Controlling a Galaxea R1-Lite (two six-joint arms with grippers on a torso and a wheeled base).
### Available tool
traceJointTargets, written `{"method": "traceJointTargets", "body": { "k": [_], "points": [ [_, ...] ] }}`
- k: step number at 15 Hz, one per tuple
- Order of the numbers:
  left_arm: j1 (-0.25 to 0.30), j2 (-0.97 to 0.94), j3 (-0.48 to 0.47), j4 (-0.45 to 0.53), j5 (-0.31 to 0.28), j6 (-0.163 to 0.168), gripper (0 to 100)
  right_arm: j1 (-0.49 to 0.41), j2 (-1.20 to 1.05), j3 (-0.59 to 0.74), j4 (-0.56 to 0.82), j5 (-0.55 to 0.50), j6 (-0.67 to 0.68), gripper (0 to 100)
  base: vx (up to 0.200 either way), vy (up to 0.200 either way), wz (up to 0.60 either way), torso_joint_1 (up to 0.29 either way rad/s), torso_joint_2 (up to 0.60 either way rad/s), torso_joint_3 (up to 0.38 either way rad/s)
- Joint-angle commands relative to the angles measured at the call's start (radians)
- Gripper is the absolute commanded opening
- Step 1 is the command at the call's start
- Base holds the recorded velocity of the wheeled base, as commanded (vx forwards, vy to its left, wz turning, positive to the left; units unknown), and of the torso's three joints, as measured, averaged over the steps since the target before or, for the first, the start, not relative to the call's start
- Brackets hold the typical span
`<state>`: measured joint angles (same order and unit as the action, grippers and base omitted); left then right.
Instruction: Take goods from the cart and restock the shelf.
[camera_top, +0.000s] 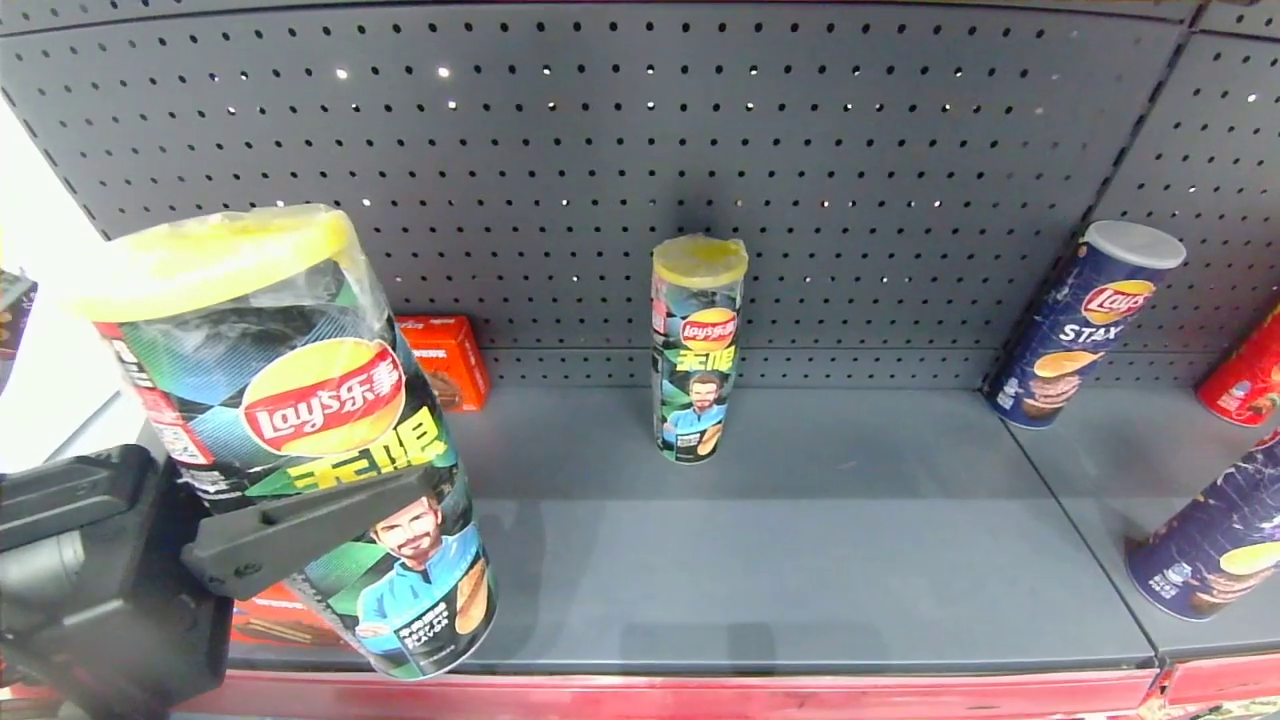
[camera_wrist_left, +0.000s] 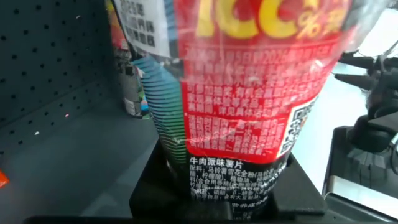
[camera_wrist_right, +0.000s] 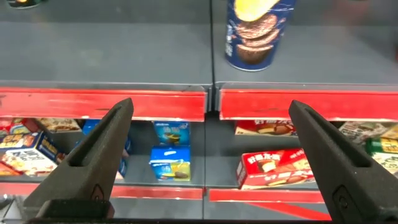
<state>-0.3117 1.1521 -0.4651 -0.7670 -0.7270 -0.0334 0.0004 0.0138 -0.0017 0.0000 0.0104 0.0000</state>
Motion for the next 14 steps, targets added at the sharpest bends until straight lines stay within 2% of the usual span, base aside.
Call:
{"method": "traceJointTargets", "body": {
  "k": [1,4,5,6,9,11,13,14],
  "points": [
    [0.000,0.001,-0.001,0.000,0.000,0.000,0,0.000,0.000,0.000,0.002,0.002,-0.002,100,0.000,0.000,0.00,0.000,0.00,0.000],
    [0.000,-0.005,0.016,0.003,0.005,-0.002,0,0.000,0.000,-0.014,-0.005,-0.006,-0.012,100,0.000,0.000,0.00,0.000,0.00,0.000],
    [0.006,-0.009,0.020,0.002,0.005,-0.002,0,0.007,0.055,-0.155,0.000,0.020,-0.012,100,0.000,0.000,0.00,0.000,0.00,0.000],
    [0.022,-0.008,0.019,0.000,0.003,-0.002,0,0.047,0.275,-0.302,0.034,0.063,0.008,100,0.000,0.000,0.00,0.000,0.00,0.000],
    [0.022,-0.002,0.040,0.002,0.003,0.003,0,0.131,0.350,-0.365,0.057,0.123,0.002,100,0.000,0.000,0.00,0.000,0.00,0.000],
    [0.023,-0.003,0.072,0.000,0.003,0.003,0,0.270,0.517,-0.428,0.049,0.246,-0.031,100,0.000,0.000,0.00,0.000,0.00,0.000],
    [0.028,-0.005,0.085,0.000,0.003,0.001,0,0.391,0.676,-0.442,-0.006,0.250,-0.112,100,0.000,0.000,0.00,0.000,0.00,0.000],
    [0.029,-0.005,0.079,0.000,0.003,0.000,0,0.447,0.761,-0.435,-0.089,0.244,-0.115,100,0.000,0.000,0.00,0.000,0.00,0.000]
  ]
}}
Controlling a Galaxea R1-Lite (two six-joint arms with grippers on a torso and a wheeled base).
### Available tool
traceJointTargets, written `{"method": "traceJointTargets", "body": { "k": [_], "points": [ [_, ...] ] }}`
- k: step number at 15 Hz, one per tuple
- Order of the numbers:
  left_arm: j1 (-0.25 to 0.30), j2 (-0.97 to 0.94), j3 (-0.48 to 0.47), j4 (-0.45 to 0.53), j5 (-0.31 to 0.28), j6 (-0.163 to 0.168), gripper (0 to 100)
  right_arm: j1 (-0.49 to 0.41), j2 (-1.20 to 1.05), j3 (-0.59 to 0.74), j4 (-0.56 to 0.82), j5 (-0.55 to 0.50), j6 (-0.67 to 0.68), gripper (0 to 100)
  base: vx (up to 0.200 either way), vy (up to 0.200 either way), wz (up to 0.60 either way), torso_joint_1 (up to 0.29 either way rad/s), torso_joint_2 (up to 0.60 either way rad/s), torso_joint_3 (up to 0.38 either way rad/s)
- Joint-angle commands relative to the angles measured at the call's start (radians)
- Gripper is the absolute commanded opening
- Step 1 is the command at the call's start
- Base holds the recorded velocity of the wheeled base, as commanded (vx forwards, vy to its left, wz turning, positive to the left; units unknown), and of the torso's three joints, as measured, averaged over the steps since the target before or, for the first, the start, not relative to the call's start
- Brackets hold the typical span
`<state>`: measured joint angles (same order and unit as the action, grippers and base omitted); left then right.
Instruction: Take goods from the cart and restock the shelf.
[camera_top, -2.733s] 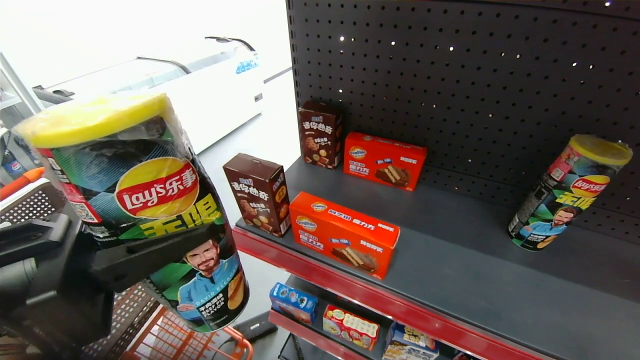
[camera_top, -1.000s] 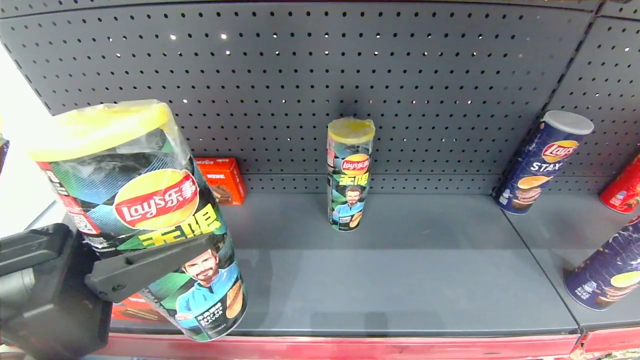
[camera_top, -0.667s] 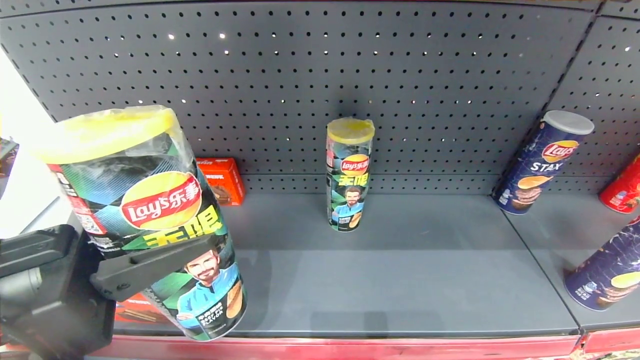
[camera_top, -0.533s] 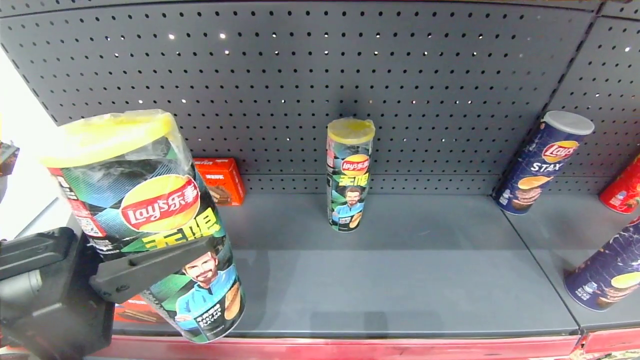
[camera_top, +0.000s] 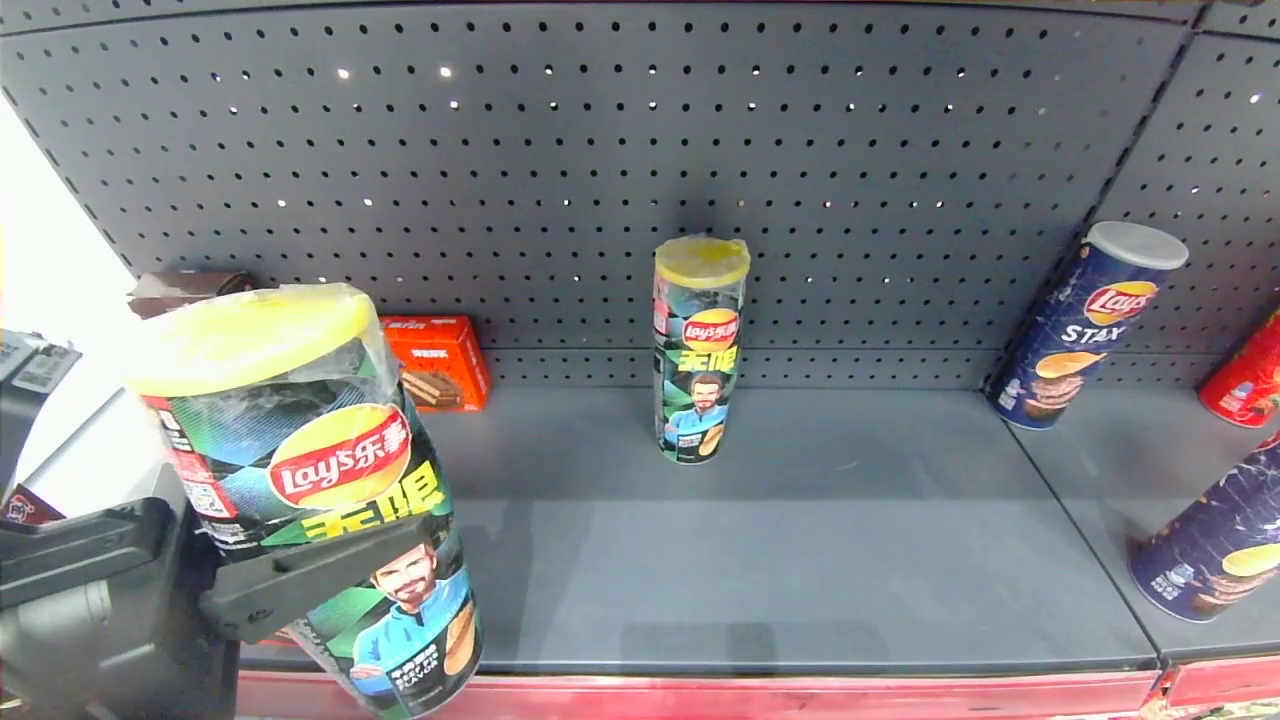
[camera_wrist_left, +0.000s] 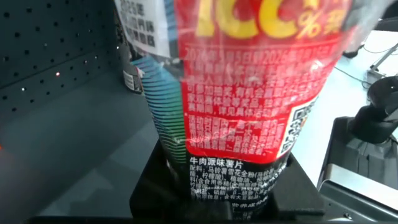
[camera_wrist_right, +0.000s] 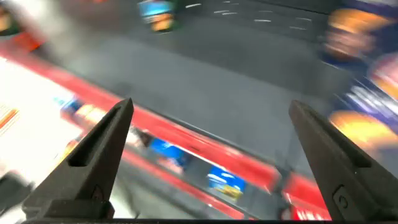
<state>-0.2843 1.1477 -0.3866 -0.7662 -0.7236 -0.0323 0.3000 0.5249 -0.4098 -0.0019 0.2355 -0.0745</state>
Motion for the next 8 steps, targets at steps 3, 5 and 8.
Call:
{"method": "traceJointTargets", "body": {
  "k": [3,5,8],
  "points": [
    [0.004,0.001,-0.006,-0.001,0.001,-0.001,0,0.192,0.491,-0.072,-0.224,0.019,-0.044,100,0.000,0.000,0.00,0.000,0.00,0.000],
    [0.004,0.003,-0.008,-0.002,0.001,-0.003,0,0.211,0.583,-0.115,-0.240,0.008,-0.042,100,0.000,0.000,0.00,0.000,0.00,0.000],
    [0.004,0.009,-0.009,-0.002,0.000,-0.001,0,0.208,0.721,-0.170,-0.314,0.001,-0.042,100,0.000,0.000,0.00,0.000,0.00,0.000]
  ]
}}
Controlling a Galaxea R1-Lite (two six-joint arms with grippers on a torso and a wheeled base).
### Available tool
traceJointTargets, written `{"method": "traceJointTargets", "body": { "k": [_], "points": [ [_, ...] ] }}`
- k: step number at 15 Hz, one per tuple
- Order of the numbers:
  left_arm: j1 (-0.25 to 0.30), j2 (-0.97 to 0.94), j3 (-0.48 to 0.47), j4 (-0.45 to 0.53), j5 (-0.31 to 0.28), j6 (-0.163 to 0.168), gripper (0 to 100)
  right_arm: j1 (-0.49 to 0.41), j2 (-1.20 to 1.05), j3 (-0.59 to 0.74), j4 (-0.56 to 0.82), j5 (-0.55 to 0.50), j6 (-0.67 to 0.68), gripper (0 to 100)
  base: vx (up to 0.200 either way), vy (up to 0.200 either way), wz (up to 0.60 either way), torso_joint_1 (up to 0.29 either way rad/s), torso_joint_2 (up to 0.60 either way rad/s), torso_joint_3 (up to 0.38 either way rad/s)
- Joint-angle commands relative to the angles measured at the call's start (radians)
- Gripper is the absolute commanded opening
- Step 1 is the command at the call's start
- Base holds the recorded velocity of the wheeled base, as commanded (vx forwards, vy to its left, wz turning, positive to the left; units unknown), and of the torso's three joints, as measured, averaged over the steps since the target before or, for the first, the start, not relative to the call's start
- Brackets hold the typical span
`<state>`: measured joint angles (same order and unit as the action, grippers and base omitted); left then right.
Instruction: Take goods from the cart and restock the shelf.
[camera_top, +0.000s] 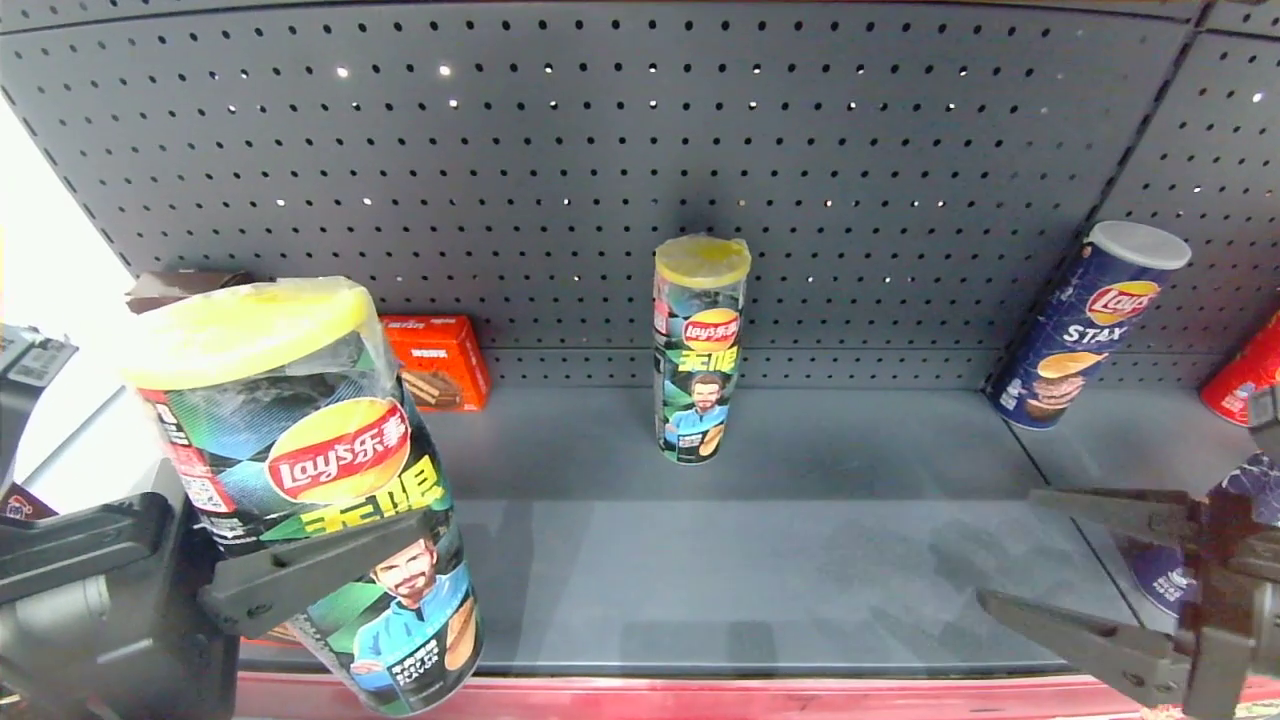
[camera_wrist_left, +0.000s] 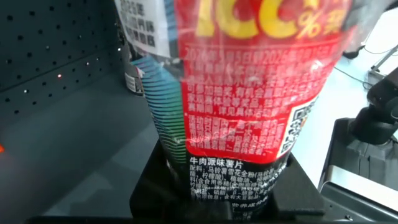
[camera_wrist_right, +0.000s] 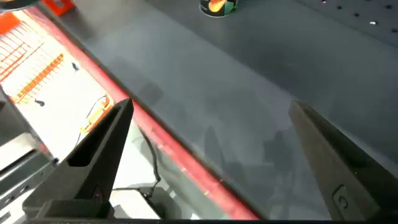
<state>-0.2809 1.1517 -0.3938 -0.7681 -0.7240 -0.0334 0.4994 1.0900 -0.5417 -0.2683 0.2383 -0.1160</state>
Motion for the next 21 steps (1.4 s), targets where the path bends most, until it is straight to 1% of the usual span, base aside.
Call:
{"method": "traceJointTargets", "body": {
  "k": [1,2,3,4,6,7,8,9,10,11,12,13,15,16,18,21],
  "points": [
    [-0.001,0.011,-0.007,0.000,0.000,0.000,0,0.007,0.202,-0.046,-0.112,-0.001,0.006,100,0.000,0.000,0.00,0.000,0.00,0.000],
    [-0.001,0.019,-0.008,0.000,0.000,0.000,0,-0.004,0.254,-0.050,-0.158,0.003,0.007,100,0.000,0.000,0.00,0.000,0.00,0.000],
    [-0.001,0.028,-0.014,0.000,0.000,0.000,0,-0.045,0.294,-0.058,-0.180,0.022,0.006,100,0.000,0.000,0.00,0.000,0.00,0.000],
    [-0.003,0.040,-0.023,0.000,-0.002,0.000,0,-0.065,0.335,-0.100,-0.195,0.044,0.001,100,0.000,0.000,0.00,0.000,0.00,0.000],
    [-0.004,0.051,-0.031,0.000,-0.003,0.000,0,-0.074,0.433,-0.205,-0.247,0.059,-0.001,100,0.000,0.000,0.00,0.000,0.00,0.000],
    [-0.004,0.051,-0.031,-0.002,-0.003,0.000,0,-0.076,0.442,-0.211,-0.252,0.059,-0.002,100,0.000,0.000,0.00,0.000,0.00,0.000],
    [-0.004,0.052,-0.030,0.000,-0.003,0.000,0,-0.094,0.527,-0.274,-0.318,0.115,-0.016,100,0.000,0.000,0.00,0.000,0.00,0.000],
    [-0.006,0.052,-0.030,0.000,-0.005,0.000,0,-0.113,0.600,-0.339,-0.378,0.208,-0.022,100,0.000,0.000,0.00,0.000,0.00,0.000],
    [-0.006,0.052,-0.028,0.000,-0.005,0.000,0,-0.113,0.620,-0.359,-0.385,0.234,-0.024,100,0.000,0.000,0.00,0.000,0.00,0.000],
    [-0.004,0.056,-0.031,0.000,-0.005,-0.002,0,-0.113,0.679,-0.420,-0.402,0.342,-0.039,100,0.000,0.000,0.00,0.000,0.00,0.000],
    [-0.006,0.057,-0.033,0.000,-0.005,-0.005,0,-0.113,0.709,-0.446,-0.419,0.414,-0.053,100,0.000,0.000,0.00,0.000,0.00,0.000],
    [-0.008,0.068,-0.042,0.000,-0.005,-0.005,0,-0.113,0.785,-0.511,-0.463,0.512,-0.074,100,0.000,0.000,0.00,0.000,0.00,0.000],
    [-0.015,0.082,-0.049,-0.002,-0.009,-0.005,0,-0.104,0.867,-0.604,-0.485,0.570,-0.077,100,0.000,0.000,0.00,0.000,0.00,0.000],
    [-0.017,0.083,-0.051,-0.002,-0.009,-0.005,0,-0.102,0.886,-0.629,-0.485,0.585,-0.077,100,0.000,0.000,0.00,0.000,0.00,0.000],
    [-0.017,0.097,-0.060,-0.002,-0.011,-0.005,0,-0.099,0.966,-0.751,-0.482,0.641,-0.076,100,0.000,0.000,0.00,0.000,0.00,0.000],
    [-0.017,0.102,-0.063,-0.002,-0.017,-0.003,0,-0.091,0.998,-0.802,-0.476,0.656,-0.074,100,0.000,0.000,0.00,0.000,0.00,0.000]
  ]
}}
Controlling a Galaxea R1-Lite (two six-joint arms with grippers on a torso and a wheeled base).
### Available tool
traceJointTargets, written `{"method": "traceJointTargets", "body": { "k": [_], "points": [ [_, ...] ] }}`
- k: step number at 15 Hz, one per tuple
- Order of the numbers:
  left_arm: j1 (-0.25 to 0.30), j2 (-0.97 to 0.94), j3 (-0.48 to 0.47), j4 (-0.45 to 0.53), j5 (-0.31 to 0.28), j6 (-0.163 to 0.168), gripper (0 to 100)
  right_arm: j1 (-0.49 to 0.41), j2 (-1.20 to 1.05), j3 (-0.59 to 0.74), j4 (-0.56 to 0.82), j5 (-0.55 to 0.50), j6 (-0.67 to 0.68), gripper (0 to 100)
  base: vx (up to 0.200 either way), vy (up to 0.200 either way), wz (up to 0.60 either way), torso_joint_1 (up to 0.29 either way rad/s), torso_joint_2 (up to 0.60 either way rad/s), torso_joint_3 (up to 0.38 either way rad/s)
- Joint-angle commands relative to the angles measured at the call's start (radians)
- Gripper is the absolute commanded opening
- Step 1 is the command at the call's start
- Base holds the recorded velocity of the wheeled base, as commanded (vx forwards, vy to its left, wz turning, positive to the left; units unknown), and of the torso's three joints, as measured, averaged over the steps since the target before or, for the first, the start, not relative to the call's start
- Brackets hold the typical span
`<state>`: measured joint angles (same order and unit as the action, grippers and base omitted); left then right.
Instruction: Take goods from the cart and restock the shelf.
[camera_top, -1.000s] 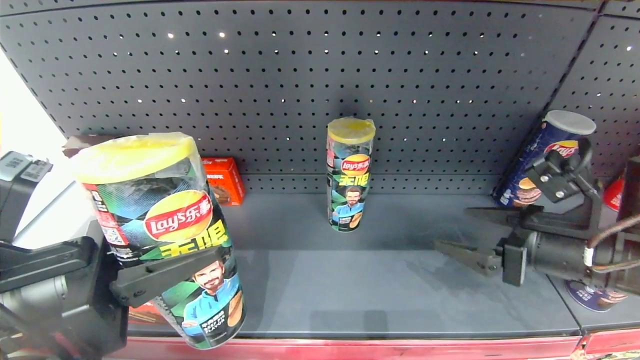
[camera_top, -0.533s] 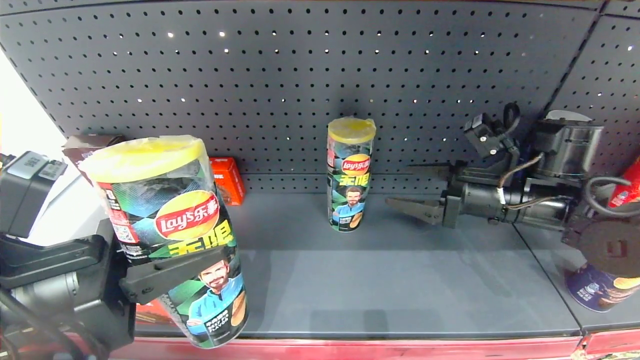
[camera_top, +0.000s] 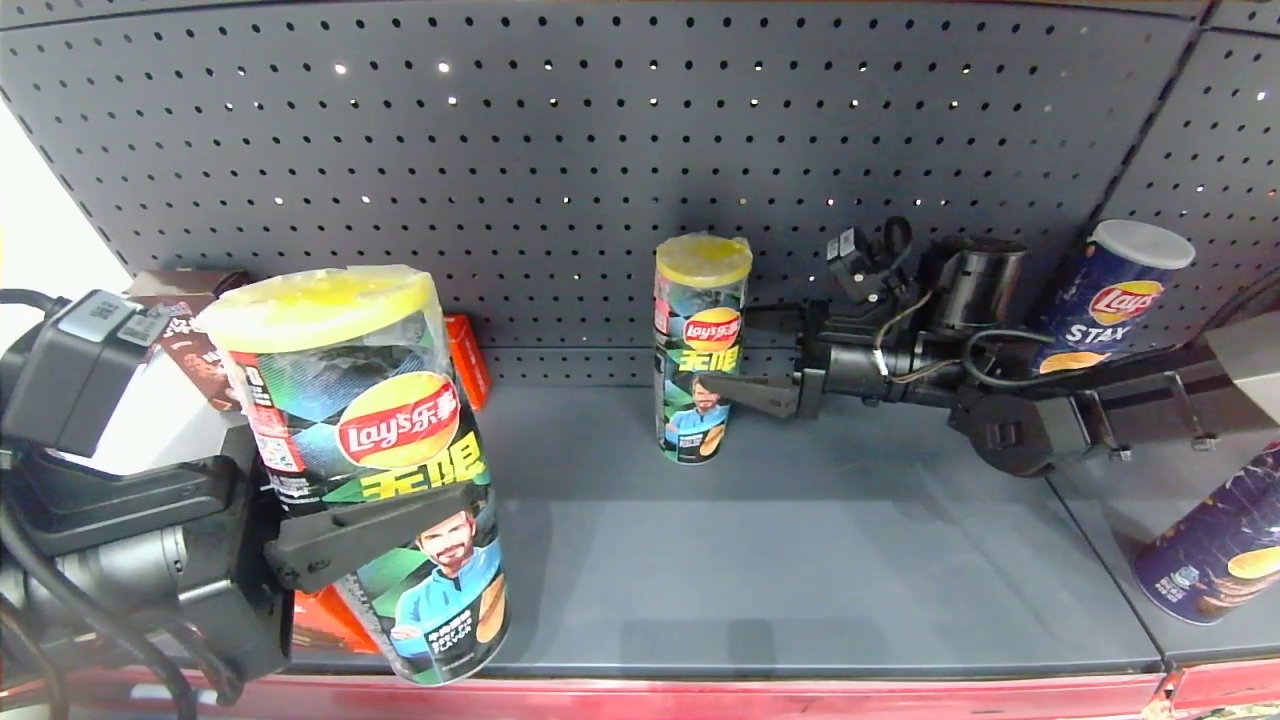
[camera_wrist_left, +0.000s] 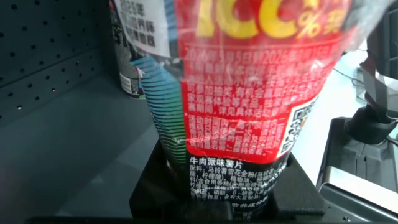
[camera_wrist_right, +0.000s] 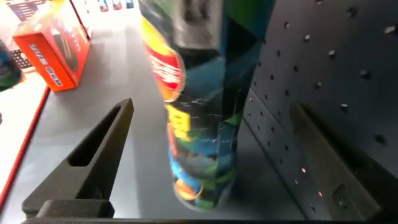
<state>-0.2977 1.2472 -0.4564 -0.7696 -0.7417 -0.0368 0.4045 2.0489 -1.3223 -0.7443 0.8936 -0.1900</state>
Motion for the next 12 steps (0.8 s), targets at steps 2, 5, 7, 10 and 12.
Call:
{"method": "traceJointTargets", "body": {
  "k": [2,5,7,10,12],
  "points": [
    [0.000,0.012,0.005,-0.002,-0.004,0.000,0,0.019,0.051,-0.028,0.000,0.001,0.003,100,0.000,0.000,0.00,0.000,0.00,0.000],
    [0.000,0.017,0.008,-0.025,-0.005,-0.002,0,0.024,0.071,-0.034,0.000,0.001,0.004,100,0.000,0.000,0.00,0.000,0.00,0.000],
    [0.002,0.015,0.010,-0.027,-0.005,-0.002,0,0.030,0.089,-0.049,0.000,0.001,0.004,100,0.000,0.000,0.00,0.000,0.00,0.000],
    [0.002,0.014,0.015,-0.027,-0.005,-0.002,0,0.042,0.108,-0.063,-0.001,0.018,0.011,0,0.000,0.000,0.00,0.000,0.00,0.000],
    [0.003,0.012,0.018,-0.027,-0.004,-0.002,0,0.042,0.108,-0.063,-0.001,0.018,0.014,0,0.000,0.000,0.00,0.000,0.00,0.000]
  ]
}}
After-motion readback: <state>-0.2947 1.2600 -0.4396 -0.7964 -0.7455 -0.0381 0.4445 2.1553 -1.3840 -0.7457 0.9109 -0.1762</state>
